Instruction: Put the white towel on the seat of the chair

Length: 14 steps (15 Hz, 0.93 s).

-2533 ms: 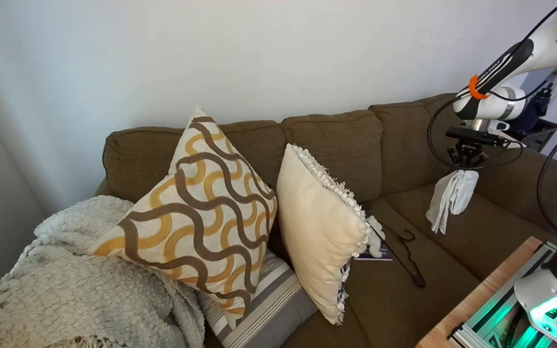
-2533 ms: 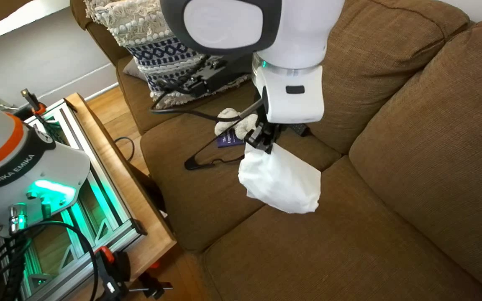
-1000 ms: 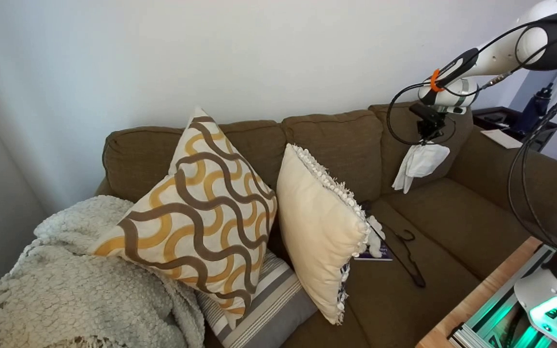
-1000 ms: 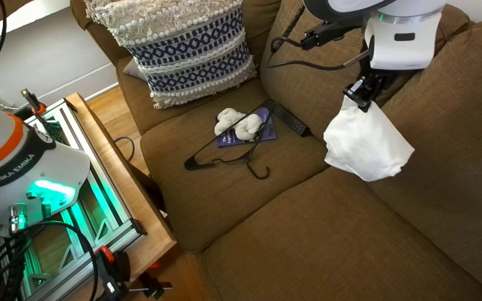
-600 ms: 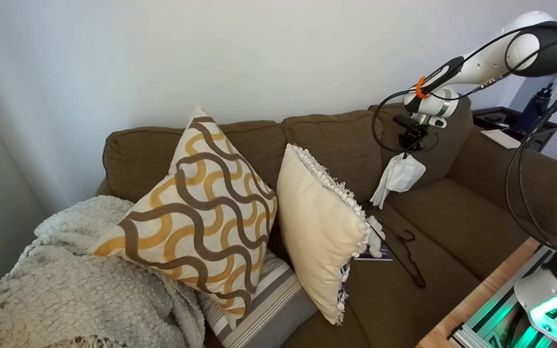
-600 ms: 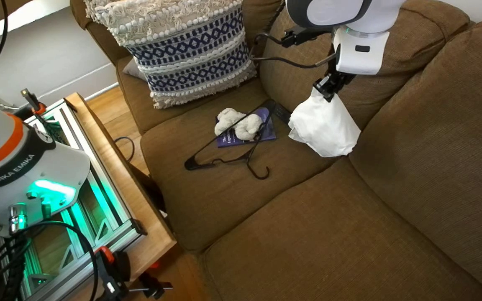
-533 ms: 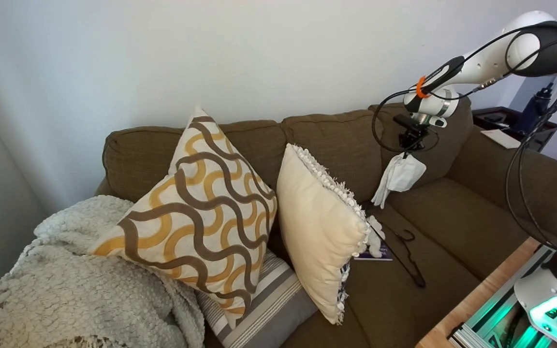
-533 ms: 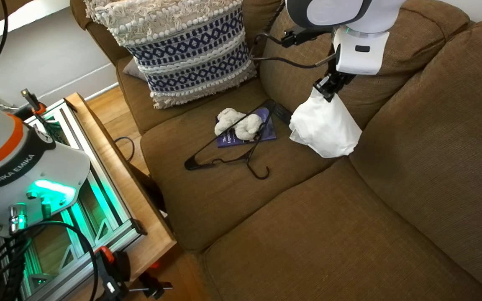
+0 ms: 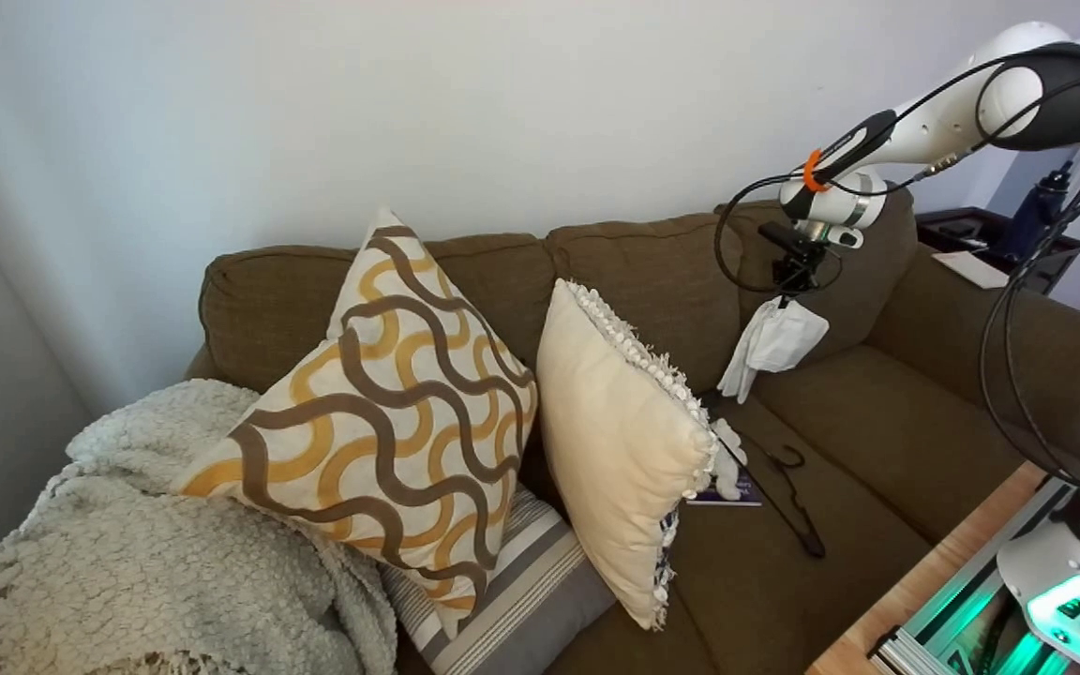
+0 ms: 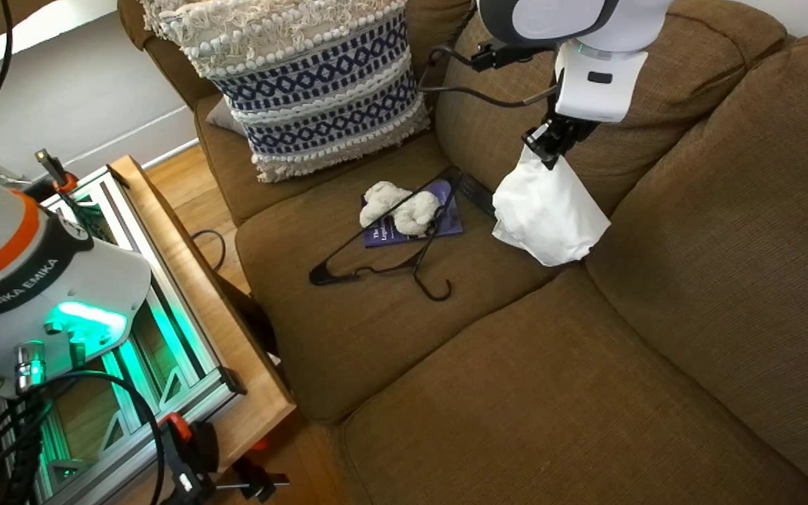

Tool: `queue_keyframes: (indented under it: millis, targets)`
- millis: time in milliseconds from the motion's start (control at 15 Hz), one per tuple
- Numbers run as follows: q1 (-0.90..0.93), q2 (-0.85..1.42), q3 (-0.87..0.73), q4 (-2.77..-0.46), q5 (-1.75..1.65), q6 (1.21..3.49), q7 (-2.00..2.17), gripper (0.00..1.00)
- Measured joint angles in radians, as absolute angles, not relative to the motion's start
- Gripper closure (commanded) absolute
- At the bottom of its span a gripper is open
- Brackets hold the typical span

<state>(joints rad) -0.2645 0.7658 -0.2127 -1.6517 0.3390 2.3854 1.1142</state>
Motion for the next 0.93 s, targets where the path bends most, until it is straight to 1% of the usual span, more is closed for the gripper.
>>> queue_keyframes:
  millis: [400,933]
  targets:
    - [-0.165,0.785,-0.281,-1.726,0.309,2.365,1.377,0.98]
    - [-0.146,0.865,-0.223,-1.729,0.25,1.974,1.385,0.98]
